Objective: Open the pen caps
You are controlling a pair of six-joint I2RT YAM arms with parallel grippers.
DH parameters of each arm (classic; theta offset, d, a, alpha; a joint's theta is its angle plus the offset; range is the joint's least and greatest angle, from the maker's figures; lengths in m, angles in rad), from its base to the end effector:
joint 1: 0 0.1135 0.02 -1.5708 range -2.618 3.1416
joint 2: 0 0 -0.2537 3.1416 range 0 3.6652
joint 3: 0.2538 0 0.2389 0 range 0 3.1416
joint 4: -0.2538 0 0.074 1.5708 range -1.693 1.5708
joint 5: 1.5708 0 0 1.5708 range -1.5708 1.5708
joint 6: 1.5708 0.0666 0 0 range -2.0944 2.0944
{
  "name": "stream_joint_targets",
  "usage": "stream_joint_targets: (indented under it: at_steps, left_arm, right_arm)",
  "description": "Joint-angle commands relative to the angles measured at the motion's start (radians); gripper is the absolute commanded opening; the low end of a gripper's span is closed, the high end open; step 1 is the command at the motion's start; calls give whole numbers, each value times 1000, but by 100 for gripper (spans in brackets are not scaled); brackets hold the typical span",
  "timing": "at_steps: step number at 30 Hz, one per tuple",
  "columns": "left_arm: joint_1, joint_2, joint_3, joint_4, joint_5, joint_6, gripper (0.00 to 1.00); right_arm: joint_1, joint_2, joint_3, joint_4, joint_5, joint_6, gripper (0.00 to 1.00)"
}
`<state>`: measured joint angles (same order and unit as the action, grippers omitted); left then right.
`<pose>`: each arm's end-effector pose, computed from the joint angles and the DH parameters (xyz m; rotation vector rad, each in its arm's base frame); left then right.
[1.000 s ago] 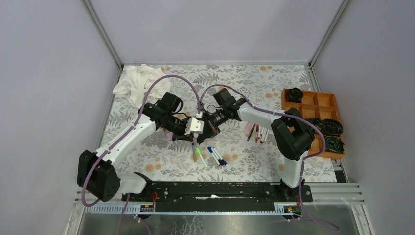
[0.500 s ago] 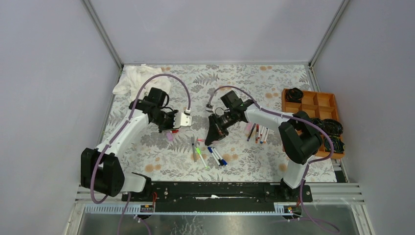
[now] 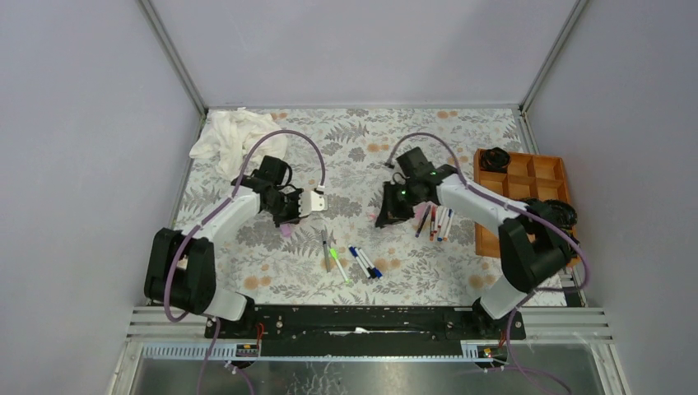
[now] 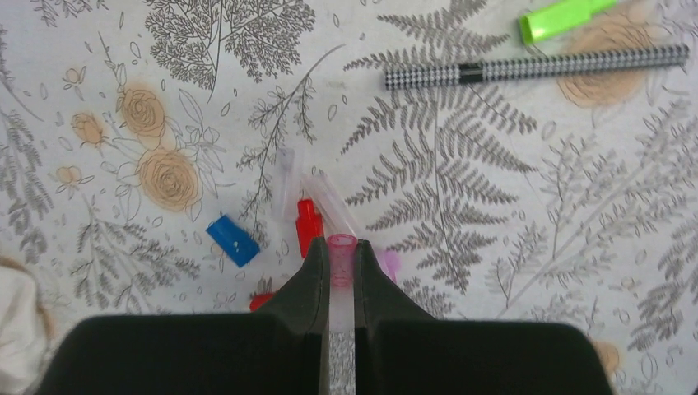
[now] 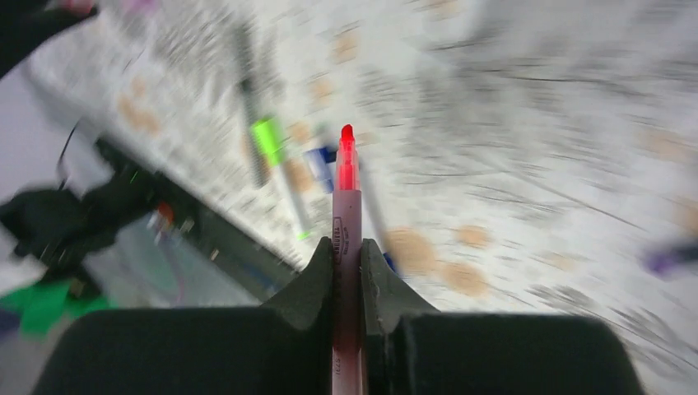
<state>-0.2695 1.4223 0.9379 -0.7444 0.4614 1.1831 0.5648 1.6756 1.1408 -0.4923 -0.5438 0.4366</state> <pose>0.2426 -0.0978 0.1839 1.8156 1.8843 -0.3520 0.2720 0.2131 0.1875 -0.3878 2.7193 1.0362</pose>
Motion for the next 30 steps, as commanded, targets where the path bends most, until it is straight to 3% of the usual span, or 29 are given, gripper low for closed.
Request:
stream_joint_targets:
  at_steps: [1, 5, 13, 17, 20, 25, 30]
  left_arm:
    - [-2, 84, -23, 215, 46, -176, 0]
    - [-2, 158, -19, 270, 16, -234, 6]
    - [-2, 193, -8, 299, -10, -296, 38]
    - [-2, 154, 36, 241, 28, -317, 76]
    - [0, 118, 97, 171, 73, -350, 97]
    - [1, 98, 249, 33, 114, -461, 98]
    - [15, 83, 365, -58, 122, -526, 98]
  right_arm:
    - [-71, -159, -85, -3, 455, 98, 0]
    - [-93, -225, -156, 25, 628, 134, 0]
    - [-113, -229, -215, 77, 814, 179, 0]
    - [-122, -216, -222, 89, 866, 182, 0]
    - [-127, -187, -216, 89, 882, 177, 0]
    - [-136, -143, -220, 105, 897, 166, 7]
    - [-143, -107, -217, 115, 888, 158, 21]
